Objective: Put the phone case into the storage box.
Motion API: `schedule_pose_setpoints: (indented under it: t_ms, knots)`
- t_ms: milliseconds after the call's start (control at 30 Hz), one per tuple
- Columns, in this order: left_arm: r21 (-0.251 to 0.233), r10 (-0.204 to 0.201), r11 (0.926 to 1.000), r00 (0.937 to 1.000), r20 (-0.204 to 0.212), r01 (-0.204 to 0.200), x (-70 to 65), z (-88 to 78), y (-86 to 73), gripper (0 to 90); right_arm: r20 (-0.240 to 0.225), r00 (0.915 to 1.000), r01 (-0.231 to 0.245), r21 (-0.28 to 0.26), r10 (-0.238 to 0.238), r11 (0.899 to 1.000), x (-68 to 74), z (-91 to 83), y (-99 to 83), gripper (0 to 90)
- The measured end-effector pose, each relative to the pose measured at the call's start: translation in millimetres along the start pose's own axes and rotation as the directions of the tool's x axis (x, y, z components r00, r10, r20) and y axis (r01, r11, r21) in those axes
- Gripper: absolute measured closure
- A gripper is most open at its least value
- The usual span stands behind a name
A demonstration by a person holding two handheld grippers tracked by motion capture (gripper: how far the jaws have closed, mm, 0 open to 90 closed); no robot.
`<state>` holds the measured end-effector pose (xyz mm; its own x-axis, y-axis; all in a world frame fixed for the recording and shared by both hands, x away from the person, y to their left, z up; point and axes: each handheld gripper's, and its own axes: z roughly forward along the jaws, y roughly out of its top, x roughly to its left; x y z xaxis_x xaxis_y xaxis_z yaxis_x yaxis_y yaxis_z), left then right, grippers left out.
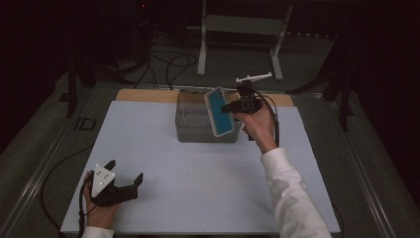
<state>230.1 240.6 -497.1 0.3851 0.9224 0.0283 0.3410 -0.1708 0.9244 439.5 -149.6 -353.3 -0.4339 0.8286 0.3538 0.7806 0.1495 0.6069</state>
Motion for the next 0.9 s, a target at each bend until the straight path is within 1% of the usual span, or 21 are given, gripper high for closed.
schedule_pose_setpoints:
  t_ms: [300, 633, 767, 900]
  knots:
    - [0.003, 0.007, 1.0000, 1.0000, -0.002, -0.007, -0.8, 0.7, -0.3, 0.3, 0.029, 0.9994, -0.017, -0.008, 0.017, 1.000, -2.6, 2.7, 6.7, 81.9]
    - [0.004, 0.007, 1.0000, 1.0000, -0.002, -0.007, -1.0, 0.9, -0.5, 0.3, 0.040, 0.9978, -0.052, -0.023, 0.053, 0.998, -5.1, 4.6, 14.4, 81.8]
    - [0.004, 0.007, 1.0000, 1.0000, -0.003, -0.007, -0.9, 0.8, -0.5, 0.3, 0.051, 0.9973, -0.051, -0.024, 0.052, 0.998, -5.2, 6.3, 15.6, 81.8]
    - [0.003, 0.007, 1.0000, 1.0000, -0.003, -0.007, -0.8, 0.6, -0.6, 0.3, 0.061, 0.9960, -0.063, -0.029, 0.065, 0.998, -6.6, 8.8, 17.6, 81.9]
